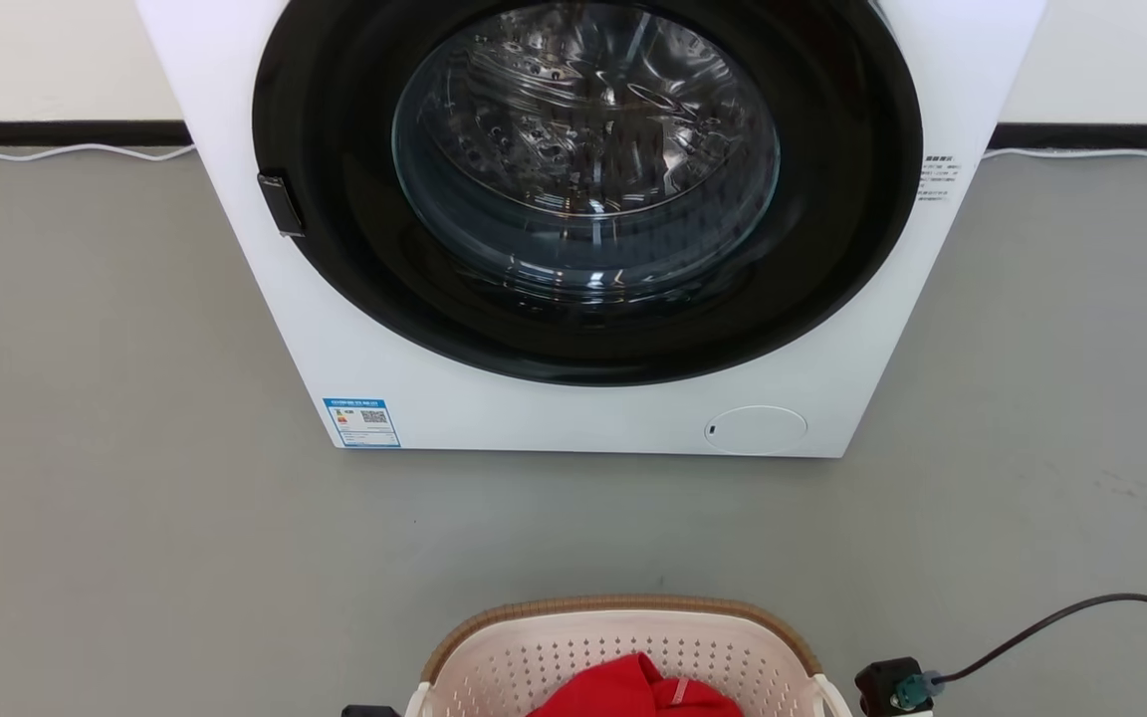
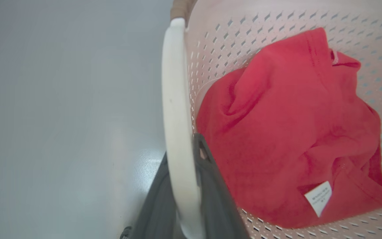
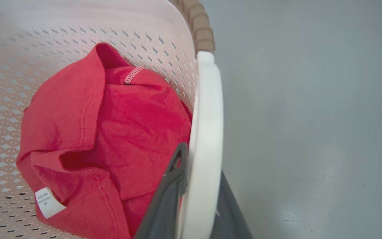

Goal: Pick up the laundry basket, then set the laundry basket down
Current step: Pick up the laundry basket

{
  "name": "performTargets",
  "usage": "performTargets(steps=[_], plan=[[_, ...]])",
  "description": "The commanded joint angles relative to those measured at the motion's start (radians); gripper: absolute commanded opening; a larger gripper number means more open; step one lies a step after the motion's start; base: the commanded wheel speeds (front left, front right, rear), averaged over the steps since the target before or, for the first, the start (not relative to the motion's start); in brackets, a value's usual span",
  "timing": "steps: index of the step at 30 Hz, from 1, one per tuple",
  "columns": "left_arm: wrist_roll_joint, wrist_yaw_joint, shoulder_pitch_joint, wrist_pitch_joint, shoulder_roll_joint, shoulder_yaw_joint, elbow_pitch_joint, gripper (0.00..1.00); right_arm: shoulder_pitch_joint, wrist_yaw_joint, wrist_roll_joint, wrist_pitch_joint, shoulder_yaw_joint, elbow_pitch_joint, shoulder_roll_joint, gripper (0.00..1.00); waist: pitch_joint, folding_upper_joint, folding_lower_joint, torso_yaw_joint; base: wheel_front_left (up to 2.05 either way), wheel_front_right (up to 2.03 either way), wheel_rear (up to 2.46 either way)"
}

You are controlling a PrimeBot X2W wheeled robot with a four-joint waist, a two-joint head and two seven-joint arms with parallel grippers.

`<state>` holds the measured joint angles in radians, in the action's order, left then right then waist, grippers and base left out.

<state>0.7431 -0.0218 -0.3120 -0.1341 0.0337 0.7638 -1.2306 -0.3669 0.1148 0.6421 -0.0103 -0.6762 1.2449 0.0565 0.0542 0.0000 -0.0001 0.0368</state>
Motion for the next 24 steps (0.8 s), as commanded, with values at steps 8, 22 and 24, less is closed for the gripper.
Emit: performTargets(steps=[8, 22, 24], plan=[[0.034, -0.004, -0.008, 0.015, 0.017, 0.009, 0.006, 0.00, 0.018, 0.016, 0.021, -0.019, -0.048, -0.008, -0.006, 0.00, -0.012, 0.0000, 0.0001, 0.001, 0.00, 0.00, 0.00], [0.063, -0.008, -0.009, -0.012, 0.017, 0.038, -0.008, 0.00, 0.036, 0.016, 0.056, 0.012, -0.087, 0.000, -0.006, 0.00, -0.037, 0.0000, 0.0001, -0.003, 0.00, 0.00, 0.00], [0.066, -0.007, -0.010, -0.014, 0.017, 0.042, -0.009, 0.00, 0.034, 0.016, 0.058, 0.017, -0.091, 0.003, -0.006, 0.00, -0.037, 0.0000, 0.0001, -0.003, 0.00, 0.00, 0.00]])
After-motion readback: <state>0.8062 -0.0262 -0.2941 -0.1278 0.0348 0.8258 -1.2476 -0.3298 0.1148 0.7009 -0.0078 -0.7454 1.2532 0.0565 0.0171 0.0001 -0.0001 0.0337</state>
